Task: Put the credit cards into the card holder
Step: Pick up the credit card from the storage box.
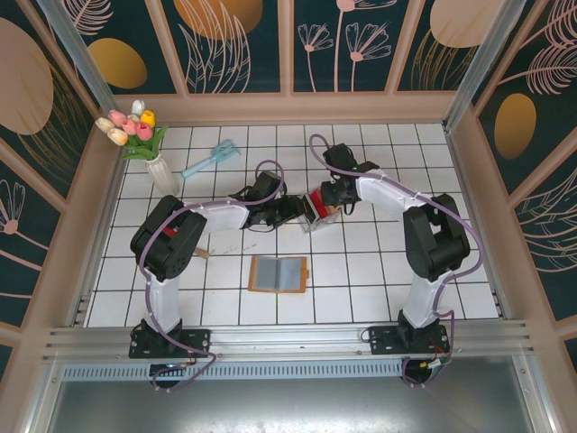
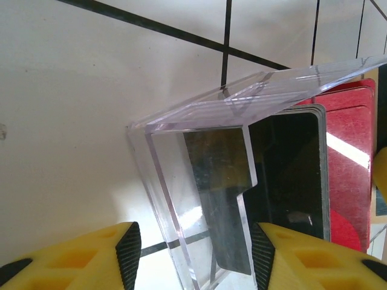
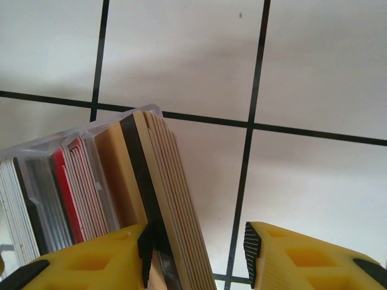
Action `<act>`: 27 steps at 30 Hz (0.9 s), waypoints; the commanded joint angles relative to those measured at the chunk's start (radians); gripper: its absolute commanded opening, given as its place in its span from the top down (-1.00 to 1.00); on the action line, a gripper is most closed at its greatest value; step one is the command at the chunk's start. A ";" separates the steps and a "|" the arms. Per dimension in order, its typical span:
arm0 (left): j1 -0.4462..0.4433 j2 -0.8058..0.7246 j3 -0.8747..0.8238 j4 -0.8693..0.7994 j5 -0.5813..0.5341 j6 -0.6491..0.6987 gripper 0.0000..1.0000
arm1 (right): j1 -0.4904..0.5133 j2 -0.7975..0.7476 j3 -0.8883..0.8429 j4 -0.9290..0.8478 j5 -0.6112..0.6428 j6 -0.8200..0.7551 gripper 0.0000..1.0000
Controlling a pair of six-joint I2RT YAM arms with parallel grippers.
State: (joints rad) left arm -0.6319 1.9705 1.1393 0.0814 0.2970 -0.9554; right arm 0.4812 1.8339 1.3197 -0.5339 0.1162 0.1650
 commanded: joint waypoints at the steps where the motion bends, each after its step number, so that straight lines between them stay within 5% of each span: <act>1: 0.001 0.018 -0.007 0.023 0.000 -0.011 -0.05 | 0.017 0.009 0.033 -0.049 0.128 -0.026 0.07; 27: 0.001 0.029 -0.018 0.027 -0.001 -0.008 -0.01 | 0.023 -0.047 0.050 -0.065 0.122 -0.039 0.38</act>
State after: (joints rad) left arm -0.6319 1.9797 1.1351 0.1200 0.2996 -0.9592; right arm 0.5068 1.8271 1.3403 -0.5579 0.2016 0.1352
